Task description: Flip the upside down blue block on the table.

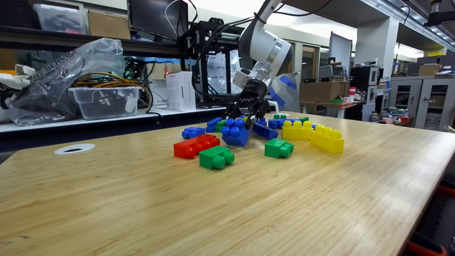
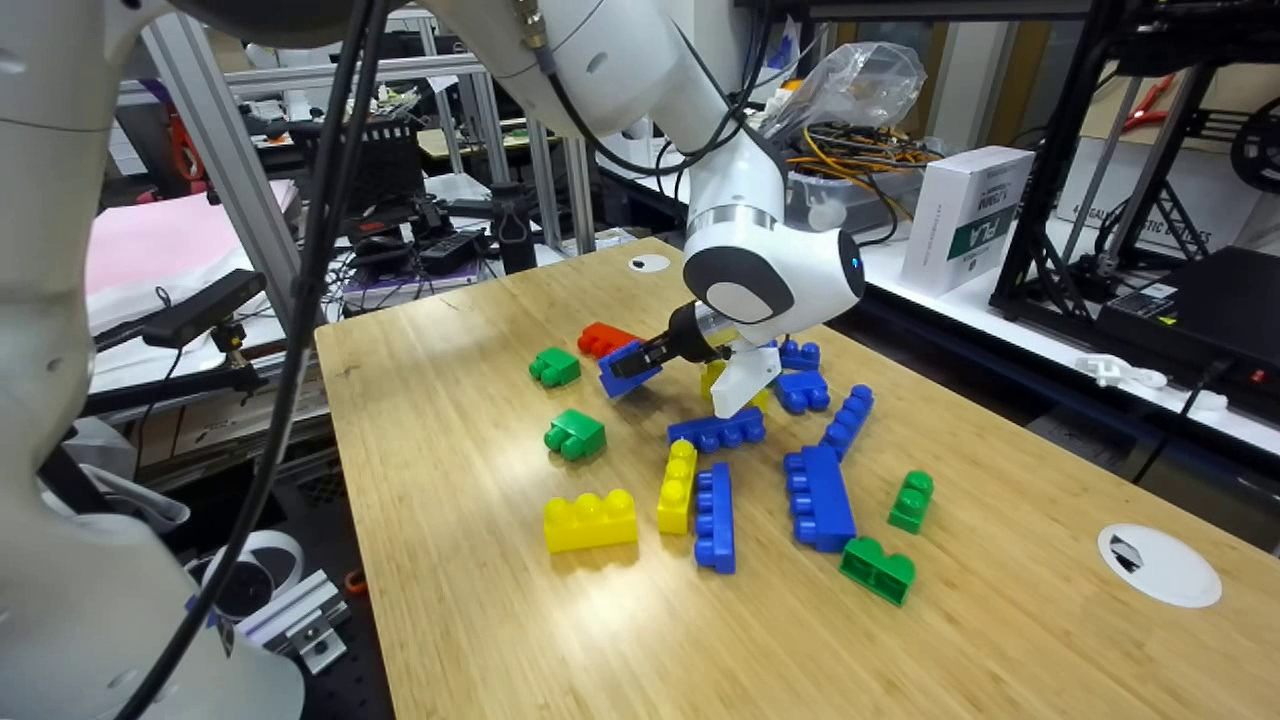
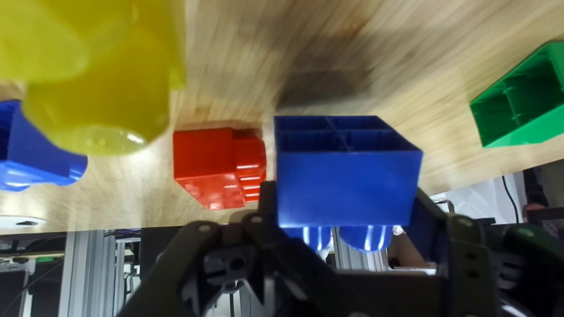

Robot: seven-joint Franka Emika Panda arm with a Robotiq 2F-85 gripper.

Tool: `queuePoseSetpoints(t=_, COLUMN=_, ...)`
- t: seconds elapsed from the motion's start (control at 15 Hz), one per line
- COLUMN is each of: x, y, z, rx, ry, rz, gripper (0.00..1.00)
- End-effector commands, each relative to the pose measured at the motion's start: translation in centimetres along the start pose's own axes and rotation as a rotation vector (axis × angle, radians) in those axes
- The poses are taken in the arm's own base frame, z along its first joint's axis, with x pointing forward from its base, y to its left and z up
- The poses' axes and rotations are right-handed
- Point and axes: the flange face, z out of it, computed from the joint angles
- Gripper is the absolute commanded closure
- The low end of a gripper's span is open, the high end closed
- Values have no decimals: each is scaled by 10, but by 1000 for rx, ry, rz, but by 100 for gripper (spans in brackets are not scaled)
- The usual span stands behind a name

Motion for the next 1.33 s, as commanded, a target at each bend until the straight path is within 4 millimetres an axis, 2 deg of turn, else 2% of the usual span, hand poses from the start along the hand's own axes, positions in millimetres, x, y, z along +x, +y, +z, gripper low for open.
queuePoseSetpoints(t=0.0, x=-6, y=2, z=-1, rx=11, ry=29, rz=-34, gripper=55)
queuePoseSetpoints(t=0.8, x=-31, y=-5, z=-5, rx=26, ry=85, rz=-84, gripper=55)
queuePoseSetpoints(t=1.13, x=-32, y=-4, z=-7, rx=25, ry=82, rz=-76, gripper=55)
queuePoseSetpoints(t=1.2, x=-32, y=-4, z=-6, rx=25, ry=78, rz=-73, gripper=7)
queuePoseSetpoints(t=1.27, x=-32, y=-4, z=-6, rx=24, ry=73, rz=-72, gripper=5)
